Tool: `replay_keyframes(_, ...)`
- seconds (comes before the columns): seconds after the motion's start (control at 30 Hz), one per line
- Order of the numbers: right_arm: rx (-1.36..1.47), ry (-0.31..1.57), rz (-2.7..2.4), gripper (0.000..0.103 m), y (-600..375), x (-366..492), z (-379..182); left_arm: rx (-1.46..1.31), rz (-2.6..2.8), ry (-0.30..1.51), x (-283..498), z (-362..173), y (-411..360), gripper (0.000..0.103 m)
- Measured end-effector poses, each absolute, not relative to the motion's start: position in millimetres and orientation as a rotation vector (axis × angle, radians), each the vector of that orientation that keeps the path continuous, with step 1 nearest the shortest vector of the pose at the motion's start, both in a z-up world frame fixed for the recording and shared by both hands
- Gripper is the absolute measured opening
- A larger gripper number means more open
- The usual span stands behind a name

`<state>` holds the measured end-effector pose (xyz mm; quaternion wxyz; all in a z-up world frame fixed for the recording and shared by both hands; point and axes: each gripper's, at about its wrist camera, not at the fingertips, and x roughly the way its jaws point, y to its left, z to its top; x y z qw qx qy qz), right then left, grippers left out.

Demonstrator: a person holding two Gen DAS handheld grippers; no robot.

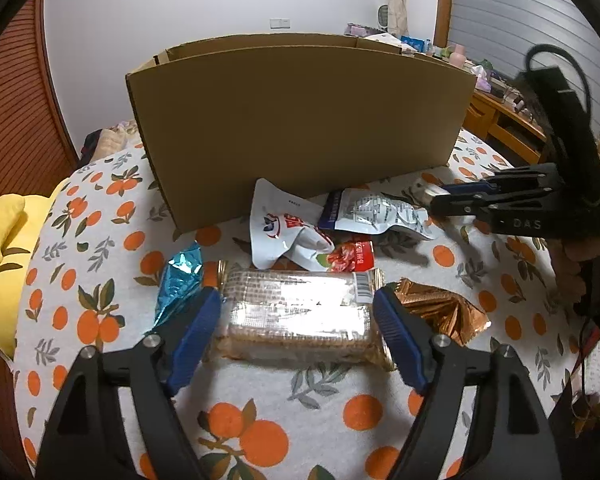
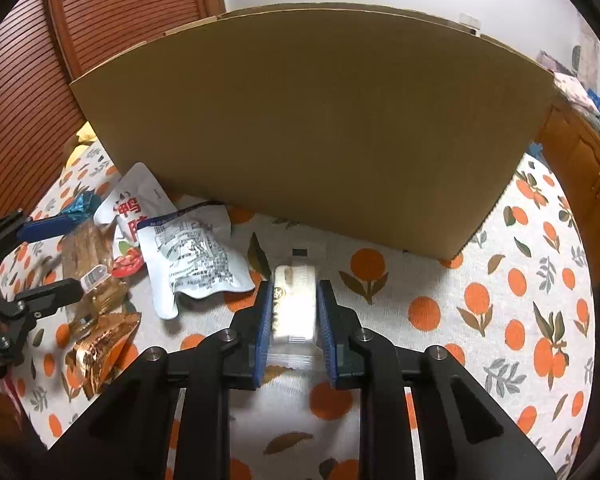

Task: Organize snacks
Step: 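Move both tools back to the pile and grasp the white wrapped bar with right tool, then grasp the clear-wrapped wafer bar with the left tool while right tool holds white bar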

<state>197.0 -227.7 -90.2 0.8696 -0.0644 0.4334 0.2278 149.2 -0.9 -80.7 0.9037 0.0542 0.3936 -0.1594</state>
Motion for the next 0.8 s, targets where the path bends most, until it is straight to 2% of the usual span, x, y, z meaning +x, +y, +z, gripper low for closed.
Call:
replay_keyframes(0.4, -0.137, 0.899, 0.482, 0.02, -249.8, 146.8, -89.8, 0.135, -0.315, 0.885, 162.4, -92.0, -6.3, 0.094)
replay_keyframes(0.57, -0.144, 0.882, 0.476, 0.02, -250.6, 141.6, -92.3, 0.142, -0.311, 0.891, 163.2, -94.4, -7.5, 0.095)
replay_keyframes(0.8, -0.152, 0.845, 0.468, 0.02, -248.2, 137.7, -95.8, 0.088, -0.292, 0.926, 168.0, -99.1, 1.0, 0.103)
